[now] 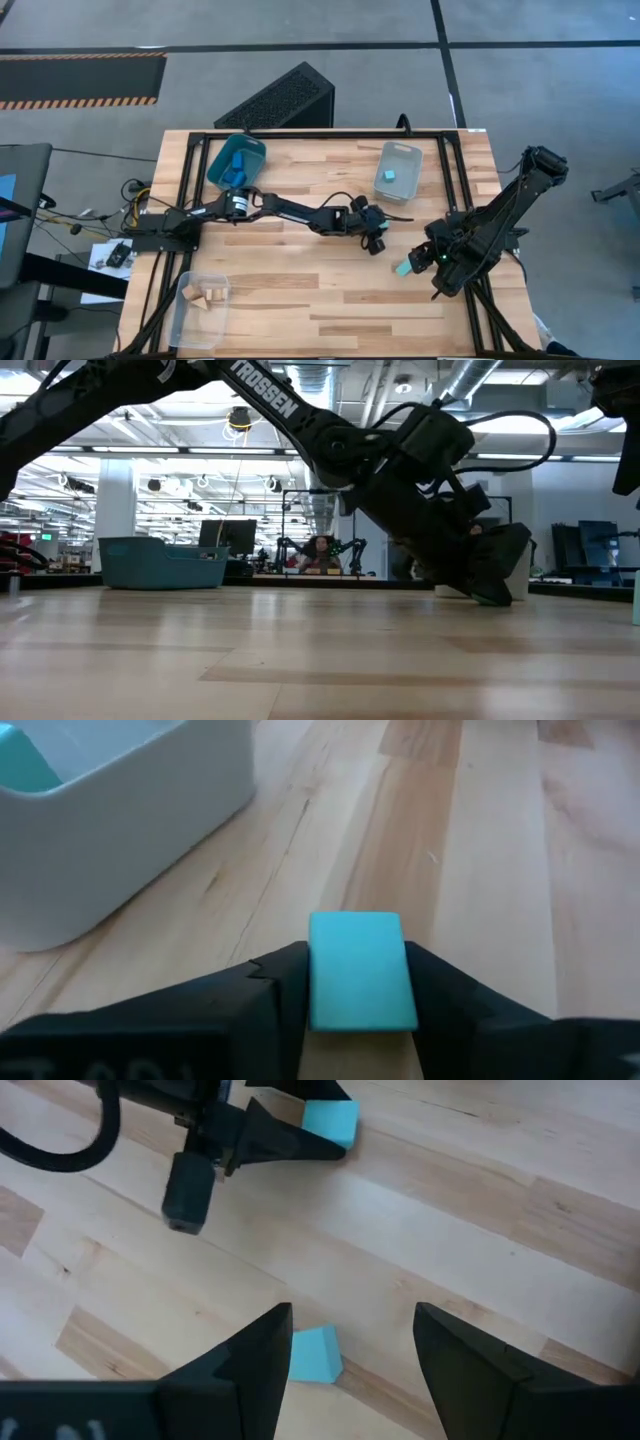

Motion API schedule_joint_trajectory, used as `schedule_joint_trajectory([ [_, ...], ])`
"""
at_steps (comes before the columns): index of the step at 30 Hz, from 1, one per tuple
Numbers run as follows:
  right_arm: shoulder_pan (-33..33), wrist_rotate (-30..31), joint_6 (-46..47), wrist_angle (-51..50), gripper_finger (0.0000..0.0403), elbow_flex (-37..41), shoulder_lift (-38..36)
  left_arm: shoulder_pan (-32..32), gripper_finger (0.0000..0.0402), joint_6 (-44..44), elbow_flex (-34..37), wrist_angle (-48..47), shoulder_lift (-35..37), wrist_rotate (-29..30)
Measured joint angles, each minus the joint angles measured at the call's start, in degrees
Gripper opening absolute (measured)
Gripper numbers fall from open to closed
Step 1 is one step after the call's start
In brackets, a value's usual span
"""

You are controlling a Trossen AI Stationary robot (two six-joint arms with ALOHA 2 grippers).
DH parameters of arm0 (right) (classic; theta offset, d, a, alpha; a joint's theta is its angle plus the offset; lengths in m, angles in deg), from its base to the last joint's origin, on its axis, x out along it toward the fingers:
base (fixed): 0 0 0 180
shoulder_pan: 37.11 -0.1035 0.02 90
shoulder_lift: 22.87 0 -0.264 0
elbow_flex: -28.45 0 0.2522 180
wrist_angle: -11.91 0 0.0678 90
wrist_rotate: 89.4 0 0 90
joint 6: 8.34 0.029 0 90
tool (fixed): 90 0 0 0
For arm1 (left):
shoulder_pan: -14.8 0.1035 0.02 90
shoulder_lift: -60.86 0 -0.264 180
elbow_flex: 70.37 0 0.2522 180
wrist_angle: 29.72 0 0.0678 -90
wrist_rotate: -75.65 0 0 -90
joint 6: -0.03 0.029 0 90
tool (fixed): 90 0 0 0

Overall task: Sort & place blocks by color
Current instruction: Put the top light blue block into the gray bin

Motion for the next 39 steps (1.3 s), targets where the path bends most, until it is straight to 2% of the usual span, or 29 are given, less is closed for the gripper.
schedule_joint_trajectory([
  [8, -0.15, 0.04, -0.02, 0.33, 0.0232, 0.00, -0.02, -0.13, 0.0107, 4.49, 0.30, -7.16, 4.12, 0.09],
  [15, -1.33, 1.28, -0.02, 1.01, 0.0232, 0.00, 0.00, 0.51, 0.0116, 9.11, 0.21, -12.70, 8.80, 0.69],
  [23, -1.99, 3.02, -0.02, 1.16, 0.0232, 0.00, 0.00, 2.16, 0.0111, 10.09, 0.09, -14.49, 14.17, -2.30],
  [29, -0.75, 3.45, 0.00, 1.90, 0.0232, 0.00, -0.01, 4.80, 0.0112, 14.72, -0.01, -14.69, 18.45, -3.55],
  [39, 6.10, 3.96, 0.04, 6.94, 0.0232, 0.00, 0.00, 12.58, 0.0113, 18.77, -0.01, -14.42, 18.59, -13.51],
])
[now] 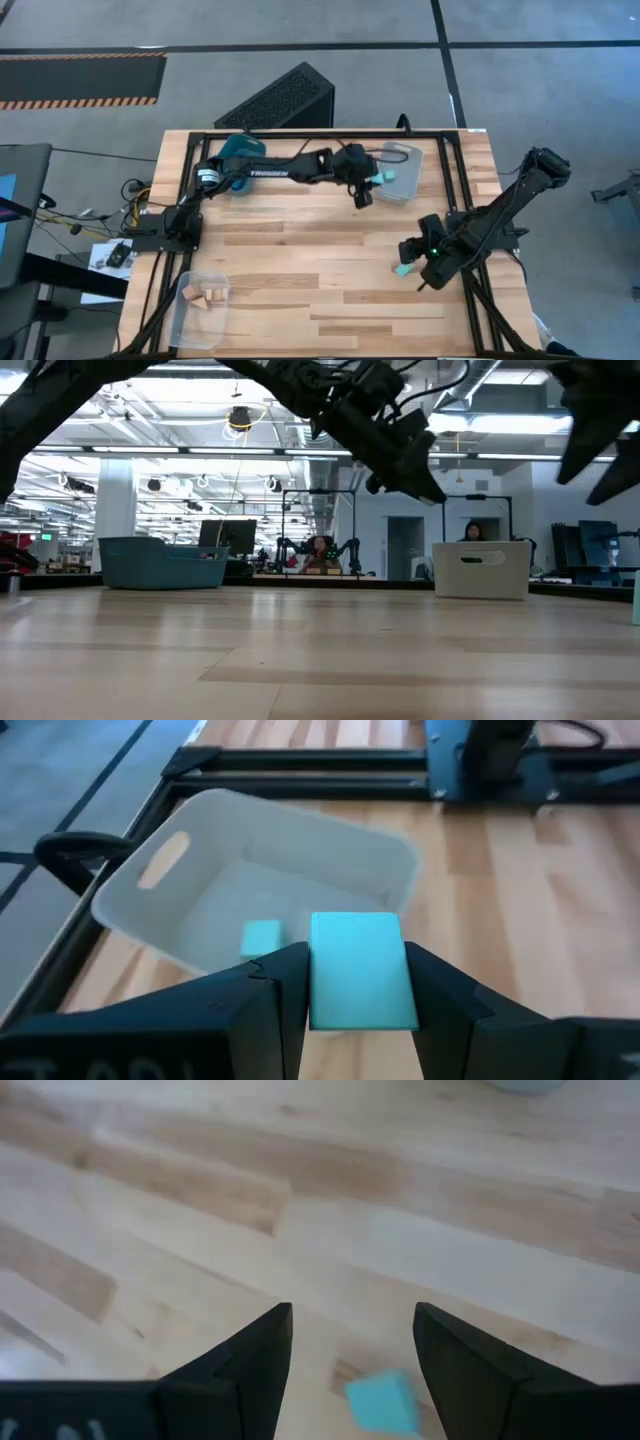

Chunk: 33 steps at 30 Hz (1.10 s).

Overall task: Sort & place blocks by color
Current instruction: Put the top light blue block into the gray bin

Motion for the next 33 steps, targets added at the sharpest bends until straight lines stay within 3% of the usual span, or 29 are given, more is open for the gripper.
schedule_joint_trajectory([
  [7, 6.32, 1.89, -1.12, 3.36, 0.0232, -0.02, -0.02, 5.01, 0.0113, 3.39, 0.36, -0.39, -1.38, -6.17],
  [15, 10.10, 1.85, -1.69, 6.34, 0.0232, -0.04, -0.01, 7.38, 0.0113, 3.72, 1.20, 18.61, -6.04, -14.81],
  [20, 10.43, 1.44, 1.12, 6.32, 0.0232, -0.04, -0.02, 8.02, 0.0113, -1.48, 1.11, 25.81, -9.10, -17.42],
  [33, 10.38, 0.81, 0.69, 5.26, 0.0232, -0.04, -0.01, 8.17, 0.0113, -3.64, 0.15, 27.73, -11.58, -16.57],
])
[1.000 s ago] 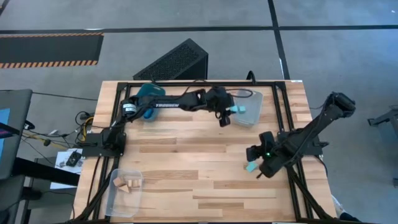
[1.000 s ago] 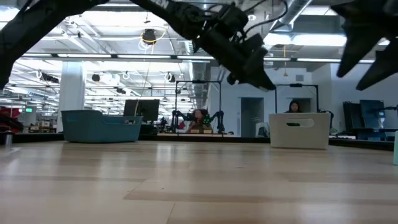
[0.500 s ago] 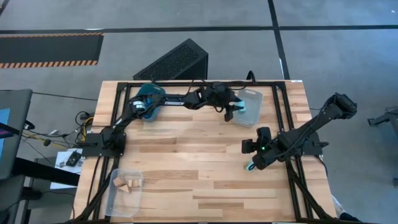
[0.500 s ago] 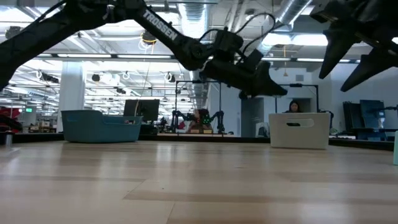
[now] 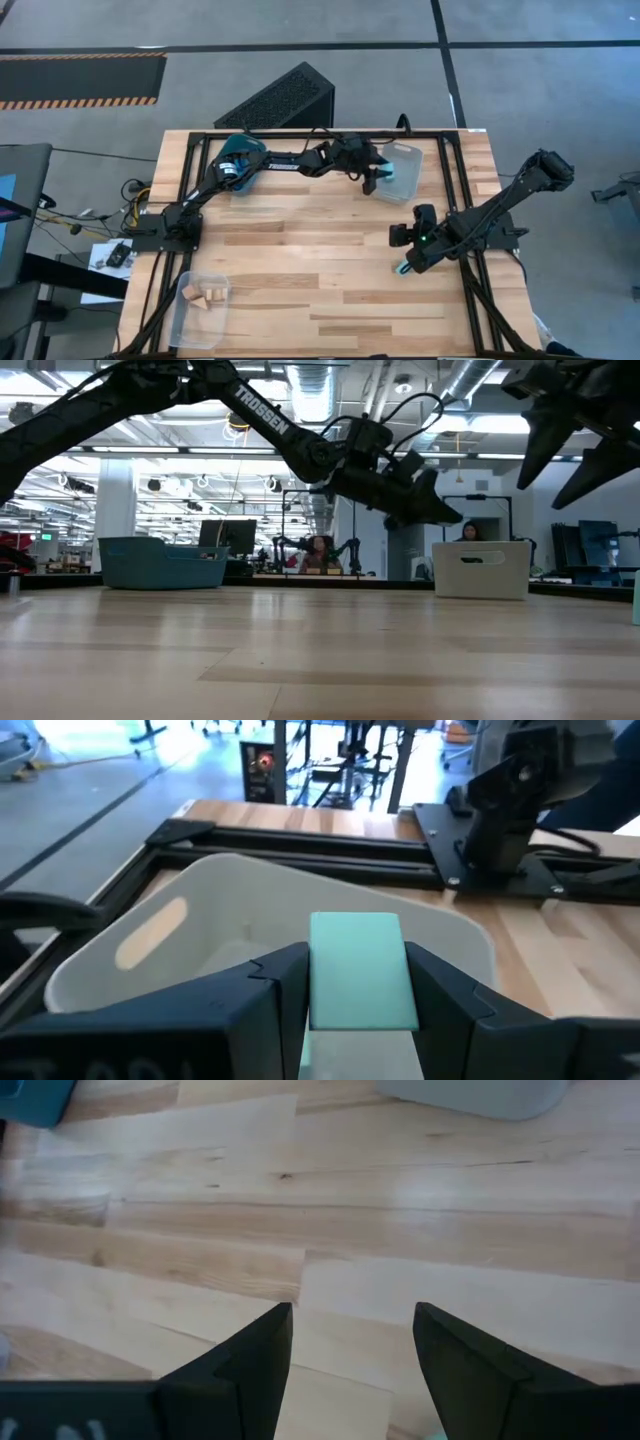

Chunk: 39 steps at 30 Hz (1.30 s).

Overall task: Sort & place blocks by color
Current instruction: Put the top light blue block into the gray bin, then put the light blue block into the gray bin

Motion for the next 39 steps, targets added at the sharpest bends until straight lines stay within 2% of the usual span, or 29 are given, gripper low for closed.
schedule_joint_trajectory([
  [5, -0.09, -0.48, -1.10, 0.01, 0.0232, 0.00, 0.00, 0.00, 0.0124, -0.62, 0.00, -0.48, 0.00, 2.39],
  [22, -0.09, -0.55, -6.83, -2.13, 0.0232, 0.00, -2.02, -0.56, 0.0201, -1.30, 0.00, -1.44, 0.56, 4.41],
  [29, -0.09, -0.40, -10.19, -5.29, 0.0232, 0.00, -4.92, -0.70, 0.0200, -1.20, -0.09, -3.40, 2.90, 5.21],
  [39, -0.09, -2.32, -15.51, -5.54, 0.0232, 0.00, -5.12, -2.45, 0.0195, -0.11, -0.09, -5.68, 5.73, 5.24],
])
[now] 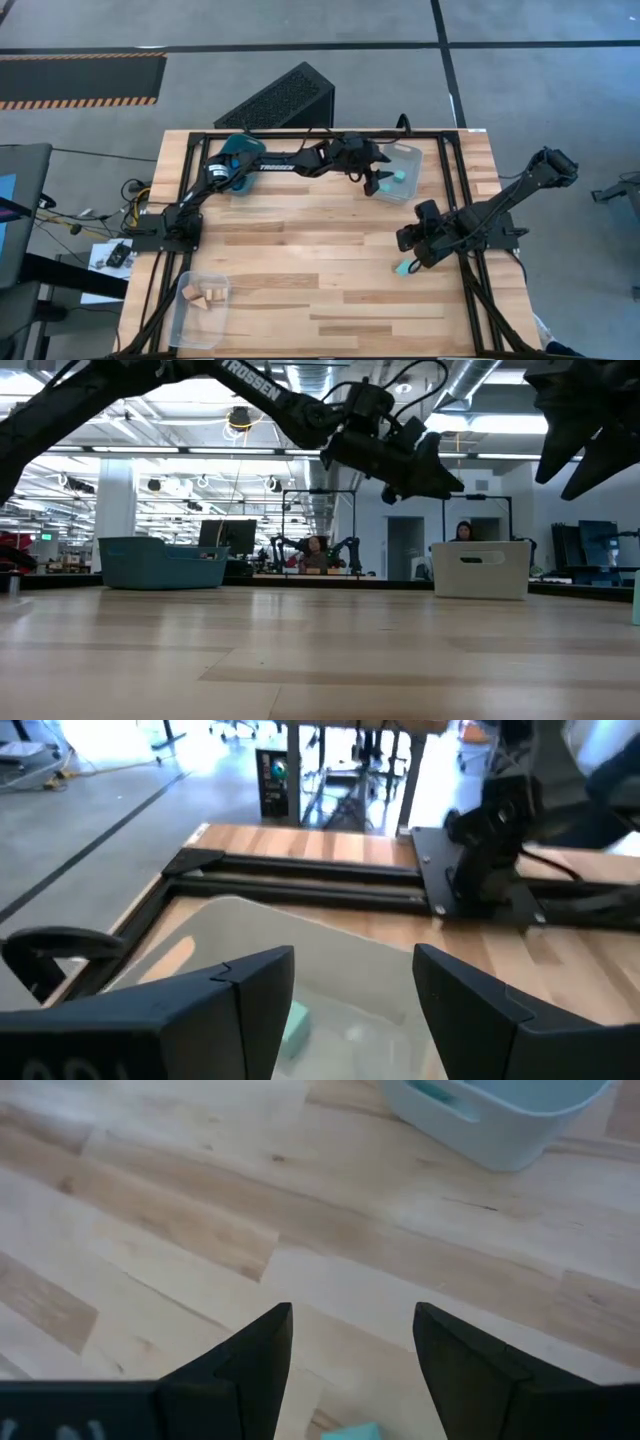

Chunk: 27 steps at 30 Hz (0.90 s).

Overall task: Sort & place blocks by color
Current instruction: Put the light blue block into the gray bin

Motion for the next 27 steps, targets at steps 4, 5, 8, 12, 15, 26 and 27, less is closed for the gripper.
schedule_joint_trajectory([
  [4, -0.04, -2.37, -5.14, 1.02, 0.0232, 0.00, 0.02, -0.35, 0.0195, -0.11, 0.07, -4.23, 2.04, -0.01],
  [5, -0.04, -3.05, -6.68, 1.22, 0.0232, 0.00, 0.04, -0.35, 0.0195, -0.61, 0.06, -5.08, 2.54, -0.04],
  [8, -0.24, -4.91, -10.38, 1.46, 0.0232, 0.00, 0.02, -0.47, 0.0195, -1.36, 0.00, -7.60, 3.67, -0.34],
  [12, -2.29, -5.56, -13.23, 1.76, 0.0232, 0.12, 0.02, -1.23, 0.0195, -2.96, 1.37, -10.01, 4.41, -2.06],
  [15, -5.23, -6.95, -13.68, 5.13, 0.0232, 2.51, 0.00, -3.00, 0.0195, -4.90, 6.33, -10.10, 5.43, -3.64],
  [26, -17.60, -10.40, -14.94, 19.05, 0.0232, 11.19, 0.04, -14.44, 0.0194, -0.74, 19.62, -4.74, 12.46, 2.83],
  [27, -18.36, -10.49, -16.12, 18.12, 0.0232, 11.38, 0.07, -15.19, 0.0194, -1.38, 19.93, -5.38, 12.46, 3.03],
])
